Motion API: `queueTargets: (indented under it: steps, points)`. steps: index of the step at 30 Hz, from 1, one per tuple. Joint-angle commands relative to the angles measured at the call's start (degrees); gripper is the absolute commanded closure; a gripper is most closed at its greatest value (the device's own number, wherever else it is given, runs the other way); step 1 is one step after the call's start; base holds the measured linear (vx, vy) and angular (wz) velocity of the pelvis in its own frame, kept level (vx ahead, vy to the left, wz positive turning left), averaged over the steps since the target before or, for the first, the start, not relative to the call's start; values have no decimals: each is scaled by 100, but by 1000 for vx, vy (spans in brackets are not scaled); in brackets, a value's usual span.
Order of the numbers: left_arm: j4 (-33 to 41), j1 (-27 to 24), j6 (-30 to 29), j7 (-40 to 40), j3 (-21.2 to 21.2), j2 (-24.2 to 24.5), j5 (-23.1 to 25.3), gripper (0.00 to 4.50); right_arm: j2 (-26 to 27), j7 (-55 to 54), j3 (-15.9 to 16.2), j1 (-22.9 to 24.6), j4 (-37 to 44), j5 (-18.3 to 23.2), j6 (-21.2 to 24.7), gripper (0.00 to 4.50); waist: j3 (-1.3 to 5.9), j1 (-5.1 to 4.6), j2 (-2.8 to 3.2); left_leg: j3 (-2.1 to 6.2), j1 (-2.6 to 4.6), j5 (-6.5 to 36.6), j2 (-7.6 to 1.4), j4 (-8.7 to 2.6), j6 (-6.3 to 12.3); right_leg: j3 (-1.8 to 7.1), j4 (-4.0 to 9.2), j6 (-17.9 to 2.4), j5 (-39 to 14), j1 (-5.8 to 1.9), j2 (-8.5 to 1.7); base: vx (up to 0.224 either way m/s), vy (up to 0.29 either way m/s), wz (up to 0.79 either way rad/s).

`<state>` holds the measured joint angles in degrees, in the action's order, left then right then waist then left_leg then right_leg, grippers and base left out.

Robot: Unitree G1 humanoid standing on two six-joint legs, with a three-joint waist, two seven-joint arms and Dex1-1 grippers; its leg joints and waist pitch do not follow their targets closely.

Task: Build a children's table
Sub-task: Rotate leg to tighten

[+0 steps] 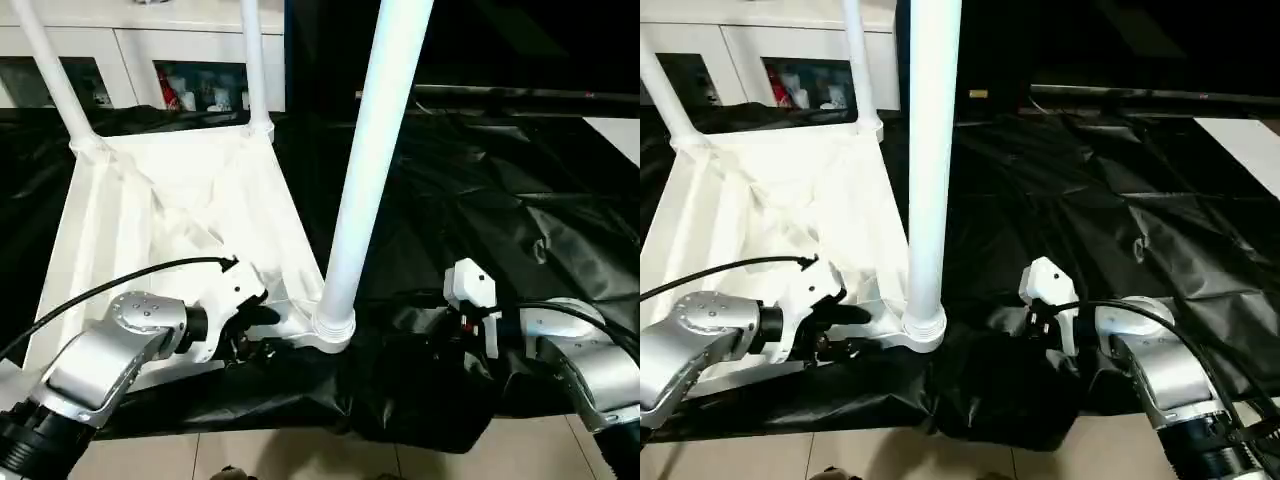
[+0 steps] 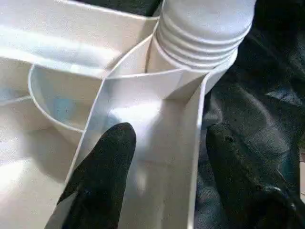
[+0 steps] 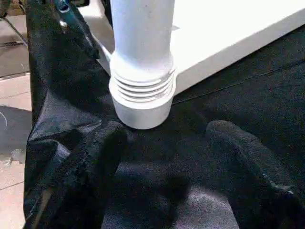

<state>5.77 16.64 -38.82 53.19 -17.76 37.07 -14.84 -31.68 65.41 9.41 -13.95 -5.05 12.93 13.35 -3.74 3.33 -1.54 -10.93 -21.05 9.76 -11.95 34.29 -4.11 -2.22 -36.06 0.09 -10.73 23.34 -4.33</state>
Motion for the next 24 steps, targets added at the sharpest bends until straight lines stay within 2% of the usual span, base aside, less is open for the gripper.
queueTargets:
  steps: [1, 2, 4, 7, 10, 11, 12, 19, 20, 22, 24]
  points:
    - [-153, 152, 168, 81, -68, -70, 41, 212, -25, -5, 9, -116, 82, 33, 64, 131, 309, 3, 30, 77, 68, 1877, -78, -436, -3, 193, 558, -839, -2122, -180, -230, 0, 0, 0]
    - [-272, 198, 238, 104, -113, -101, 82, 212, -25, -6, 16, -127, 86, 43, 78, 131, 296, 1, 57, 74, 73, 1919, -75, -438, -8, 195, 570, -839, -2154, -169, -229, 0, 0, 0]
    - [-451, 270, 337, 135, -175, -144, 150, 244, -21, -3, 24, -142, 87, 46, 91, 131, 303, 3, 40, 79, 81, 1941, -72, -438, -9, 194, 578, -815, -2188, -172, -231, 0, 0, 0]
    - [-606, 349, 377, 171, -192, -189, 197, 263, -6, 4, 54, -124, 104, 34, 78, 131, 303, 7, 65, 85, 74, 1955, -81, -443, -28, 196, 568, -843, -2154, -180, -244, 0, 0, 0]
    - [-614, 364, 362, 207, -191, -177, 185, 293, -3, 14, 63, -117, 113, 45, 85, 131, 296, 1, 50, 83, 75, 2002, -81, -446, -26, 192, 576, -862, -2196, -179, -241, 0, 0, 0]
    - [-620, 364, 360, 225, -186, -171, 181, 298, -2, 13, 66, -115, 112, 44, 85, 131, 297, 4, 62, 87, 73, 2004, -82, -449, -30, 192, 572, -861, -2208, -183, -243, 0, 0, 0]
    - [-625, 362, 357, 244, -183, -163, 176, 320, 0, 13, 69, -114, 112, 44, 85, 131, 288, 0, 60, 88, 76, 2044, -85, -453, -34, 191, 584, -853, -2279, -173, -243, 0, 0, 0]
    - [-698, 315, 418, 315, -91, -143, 155, 369, 34, 8, 104, -153, 48, 30, 65, 131, 283, -9, 59, 94, 81, 2106, -89, -460, -43, 193, 593, -819, -2383, -161, -245, 0, 0, 0]
    - [-695, 301, 412, 317, -77, -135, 155, 378, 40, 10, 112, -159, 41, 28, 63, 131, 270, -21, 2, 91, 66, 2110, -87, -464, -30, 190, 601, -801, -2424, -162, -242, 0, 0, 0]
    - [-666, 256, 405, 336, -53, -103, 157, 393, 52, 18, 122, -166, 42, 39, 74, 131, 265, -18, 33, 98, 67, 2109, -88, -466, -29, 193, 604, -774, -2522, -156, -255, 0, 0, 0]
    - [-633, 223, 385, 371, -54, -61, 161, 417, 56, 25, 131, -166, 45, 43, 79, 131, 267, -26, 16, 97, 75, 2129, -90, -463, -28, 195, 615, -735, -2620, -145, -256, 0, 0, 0]
